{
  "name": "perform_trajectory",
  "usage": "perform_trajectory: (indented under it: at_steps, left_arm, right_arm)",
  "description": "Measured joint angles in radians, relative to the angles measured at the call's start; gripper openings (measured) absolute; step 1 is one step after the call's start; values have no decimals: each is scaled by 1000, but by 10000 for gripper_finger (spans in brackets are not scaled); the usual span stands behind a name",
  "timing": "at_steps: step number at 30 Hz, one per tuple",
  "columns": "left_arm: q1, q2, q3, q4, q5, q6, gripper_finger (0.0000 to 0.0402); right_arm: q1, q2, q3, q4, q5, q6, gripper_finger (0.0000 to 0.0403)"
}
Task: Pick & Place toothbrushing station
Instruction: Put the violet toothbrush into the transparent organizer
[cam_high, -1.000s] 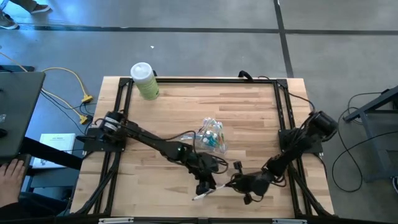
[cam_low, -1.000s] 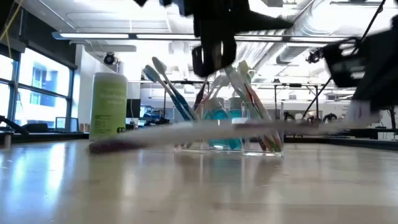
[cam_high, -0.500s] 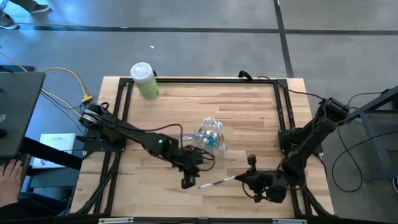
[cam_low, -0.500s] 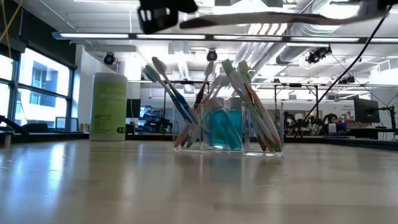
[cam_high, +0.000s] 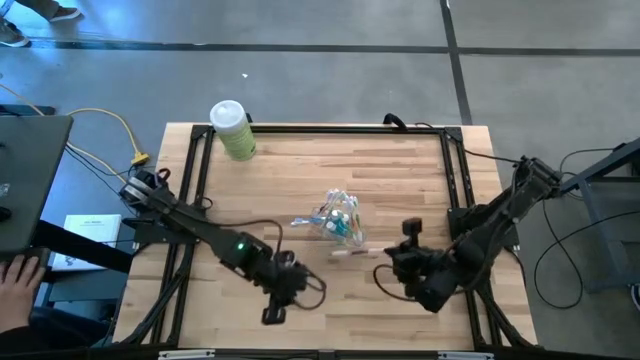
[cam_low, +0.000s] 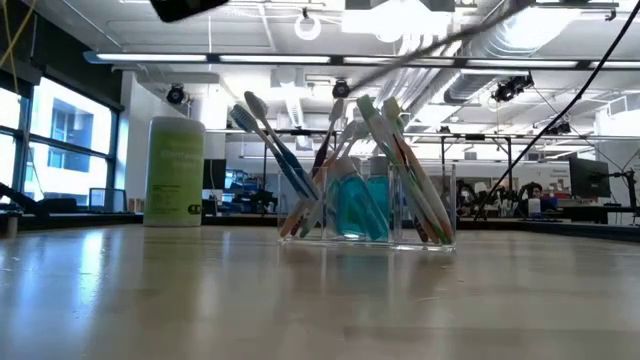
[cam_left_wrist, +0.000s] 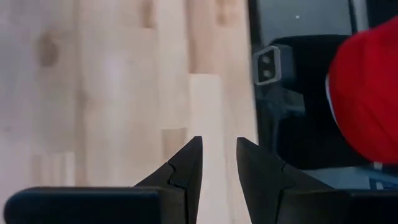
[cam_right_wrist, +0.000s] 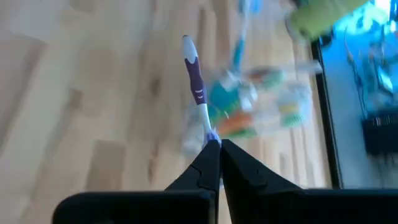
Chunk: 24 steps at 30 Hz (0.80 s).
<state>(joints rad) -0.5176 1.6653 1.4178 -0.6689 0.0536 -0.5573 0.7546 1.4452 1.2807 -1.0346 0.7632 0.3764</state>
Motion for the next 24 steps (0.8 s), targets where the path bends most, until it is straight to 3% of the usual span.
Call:
perform_trajectory:
  at_steps: [7,19,24]
  left_arm:
    - [-82,0,0,23,-37,9,95]
    - [-122,0,0,69,-86,61,95]
    - [-122,0,0,74,-86,80,95]
  right_arm:
    - [-101,0,63,-259,-88,122,3]
    - [-249,1,64,-349,-248,96,3]
    - [-336,70,64,-334,-323,-6,3]
